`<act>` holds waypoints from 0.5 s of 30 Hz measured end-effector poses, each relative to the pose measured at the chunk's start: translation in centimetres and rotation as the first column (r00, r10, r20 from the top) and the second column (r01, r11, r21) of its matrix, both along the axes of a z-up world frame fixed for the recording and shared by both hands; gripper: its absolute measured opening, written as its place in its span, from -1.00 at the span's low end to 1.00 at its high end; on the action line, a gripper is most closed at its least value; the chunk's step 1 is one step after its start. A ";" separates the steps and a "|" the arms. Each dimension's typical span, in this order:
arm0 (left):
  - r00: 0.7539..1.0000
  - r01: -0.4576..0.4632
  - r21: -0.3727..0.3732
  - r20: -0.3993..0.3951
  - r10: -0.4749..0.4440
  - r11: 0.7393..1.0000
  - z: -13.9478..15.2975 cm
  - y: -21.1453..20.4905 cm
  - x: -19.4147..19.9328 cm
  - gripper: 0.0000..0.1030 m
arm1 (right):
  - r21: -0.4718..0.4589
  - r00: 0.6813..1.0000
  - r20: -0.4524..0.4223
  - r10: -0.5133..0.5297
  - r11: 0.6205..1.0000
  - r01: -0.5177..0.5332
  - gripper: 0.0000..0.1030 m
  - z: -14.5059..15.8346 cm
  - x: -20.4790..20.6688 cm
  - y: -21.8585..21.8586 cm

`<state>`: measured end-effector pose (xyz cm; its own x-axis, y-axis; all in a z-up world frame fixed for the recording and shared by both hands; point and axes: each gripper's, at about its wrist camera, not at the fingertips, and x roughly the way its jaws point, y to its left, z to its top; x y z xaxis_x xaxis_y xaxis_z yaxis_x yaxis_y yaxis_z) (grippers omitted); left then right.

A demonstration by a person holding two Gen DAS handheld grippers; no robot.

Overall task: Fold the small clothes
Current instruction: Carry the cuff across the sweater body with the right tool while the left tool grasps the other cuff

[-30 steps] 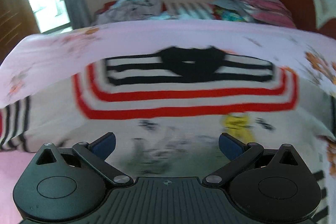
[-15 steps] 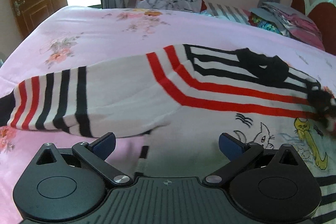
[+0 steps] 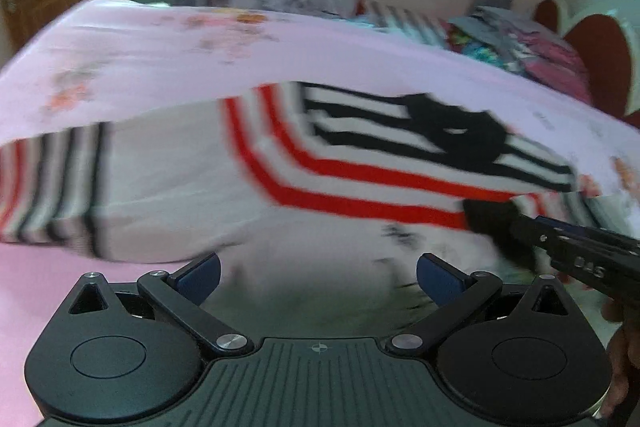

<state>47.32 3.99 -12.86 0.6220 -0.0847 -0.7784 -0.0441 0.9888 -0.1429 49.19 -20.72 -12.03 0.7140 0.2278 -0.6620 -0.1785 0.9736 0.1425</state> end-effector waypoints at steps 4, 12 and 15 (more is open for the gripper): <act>0.996 0.082 -0.128 -0.027 -0.086 0.988 -1.1 -4.1 2.3 0.99 | 0.008 0.980 0.056 -0.191 0.982 0.191 -0.44 2.2 -2.1 -6.8; 0.982 0.137 -0.190 -0.105 -0.158 0.972 -4.0 -10.1 6.1 -0.10 | 0.023 0.845 0.027 -0.533 0.846 0.533 -0.41 2.7 -7.3 -20.0; 0.982 0.157 -0.151 -0.078 -0.170 0.976 -4.3 -11.5 6.4 -0.29 | 0.021 0.820 -0.021 -0.572 0.820 0.572 -0.41 1.8 -8.9 -22.1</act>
<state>53.70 -7.47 -17.18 0.5181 -0.2943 -0.8031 0.0972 0.9531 -0.2866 40.33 -42.78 -10.23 0.7129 -0.2020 -0.6716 0.4112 0.8961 0.1670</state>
